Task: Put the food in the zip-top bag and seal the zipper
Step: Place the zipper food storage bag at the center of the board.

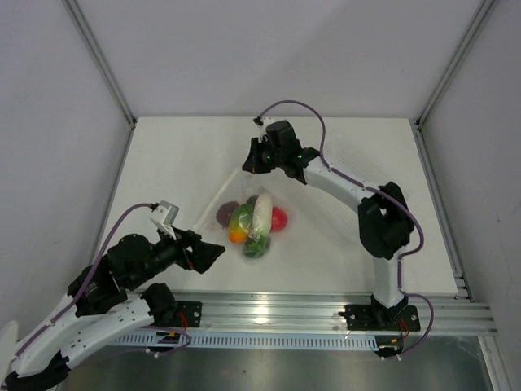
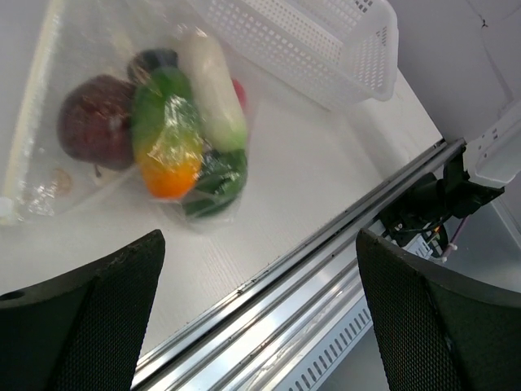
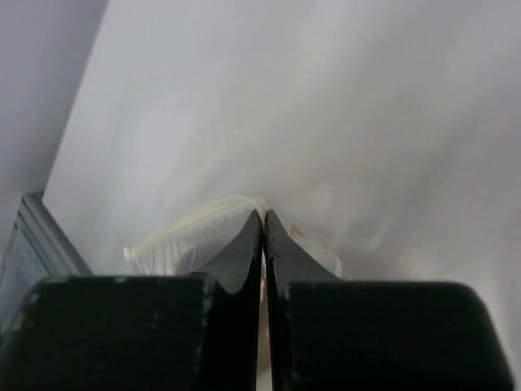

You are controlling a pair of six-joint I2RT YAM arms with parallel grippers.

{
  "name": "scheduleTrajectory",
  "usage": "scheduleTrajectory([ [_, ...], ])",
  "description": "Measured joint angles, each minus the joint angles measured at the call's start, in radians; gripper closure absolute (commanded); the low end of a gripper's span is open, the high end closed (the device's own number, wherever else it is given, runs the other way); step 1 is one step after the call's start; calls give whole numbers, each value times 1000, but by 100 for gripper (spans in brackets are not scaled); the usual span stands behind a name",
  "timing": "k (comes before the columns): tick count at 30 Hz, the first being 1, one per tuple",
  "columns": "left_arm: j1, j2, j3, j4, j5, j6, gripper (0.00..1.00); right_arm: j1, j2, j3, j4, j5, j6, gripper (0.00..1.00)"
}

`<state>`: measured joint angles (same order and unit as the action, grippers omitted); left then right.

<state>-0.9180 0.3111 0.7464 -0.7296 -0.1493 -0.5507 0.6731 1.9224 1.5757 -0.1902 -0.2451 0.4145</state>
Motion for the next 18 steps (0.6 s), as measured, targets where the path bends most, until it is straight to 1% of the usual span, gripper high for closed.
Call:
scheduleTrajectory([
  [4,0,3,-22,14,21,0,0,-1,196,231,-5,-20,0,100],
  [11,0,36,-47,72,45,1,1,-21,459,547,-30,-15,25,100],
  [14,0,57,-66,101,50,1,1,-41,528,620,-35,8,50,100],
  [18,0,89,-96,147,57,1,0,-74,586,662,-48,57,64,100],
])
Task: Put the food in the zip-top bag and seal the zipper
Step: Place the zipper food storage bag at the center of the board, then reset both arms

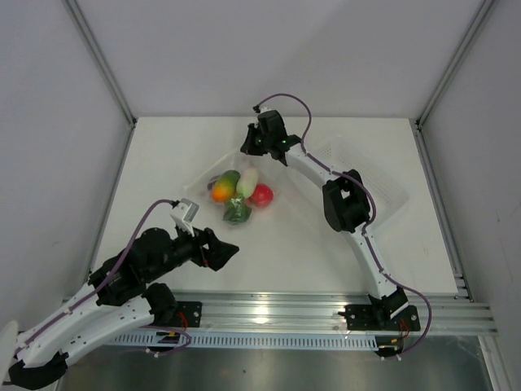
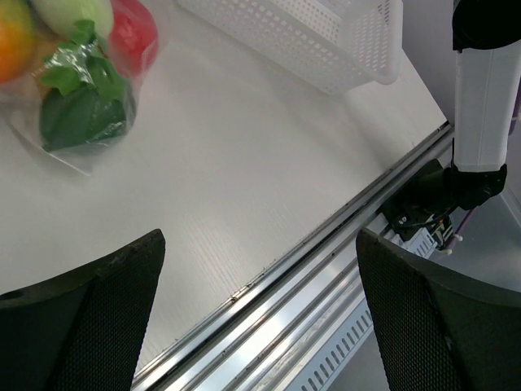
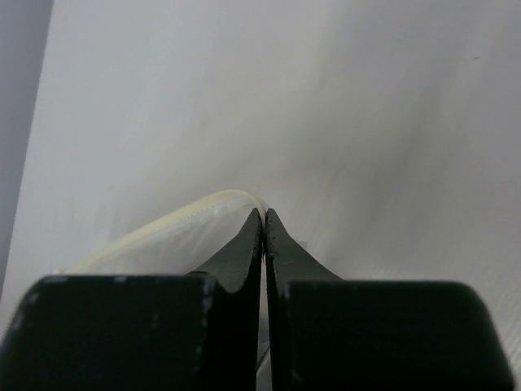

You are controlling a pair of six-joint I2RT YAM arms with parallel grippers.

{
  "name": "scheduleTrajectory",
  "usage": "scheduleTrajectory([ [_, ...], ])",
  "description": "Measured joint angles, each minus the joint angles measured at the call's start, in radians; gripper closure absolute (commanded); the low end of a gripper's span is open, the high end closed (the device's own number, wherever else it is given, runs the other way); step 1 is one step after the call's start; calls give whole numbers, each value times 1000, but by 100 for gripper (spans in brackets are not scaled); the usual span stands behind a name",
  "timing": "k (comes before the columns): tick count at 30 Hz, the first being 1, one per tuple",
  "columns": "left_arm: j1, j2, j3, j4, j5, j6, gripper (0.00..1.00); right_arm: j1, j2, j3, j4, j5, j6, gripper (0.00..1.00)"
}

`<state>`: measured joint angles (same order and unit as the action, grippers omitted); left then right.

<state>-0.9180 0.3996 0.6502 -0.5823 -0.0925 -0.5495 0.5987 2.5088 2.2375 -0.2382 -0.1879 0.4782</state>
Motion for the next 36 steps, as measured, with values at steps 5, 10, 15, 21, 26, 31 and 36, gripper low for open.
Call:
scheduleTrajectory([
  [5,0,50,-6,47,7,0,0,-35,43,32,-37,25,0,100],
  [10,0,67,-9,72,18,0,0,-39,50,32,-49,34,-7,85],
  [15,0,64,-13,80,17,-2,0,-33,52,68,-82,35,-20,43],
  [21,0,68,-19,70,8,-2,0,-31,47,181,-149,64,-53,10],
  [26,0,70,-18,52,-8,-3,1,-31,-7,165,-196,102,-89,1],
  [31,0,50,-18,36,-15,-19,1,-24,-141,71,-261,167,-135,0],
  [36,0,33,-19,40,-28,-39,0,5,-406,-153,-320,256,-157,1],
])
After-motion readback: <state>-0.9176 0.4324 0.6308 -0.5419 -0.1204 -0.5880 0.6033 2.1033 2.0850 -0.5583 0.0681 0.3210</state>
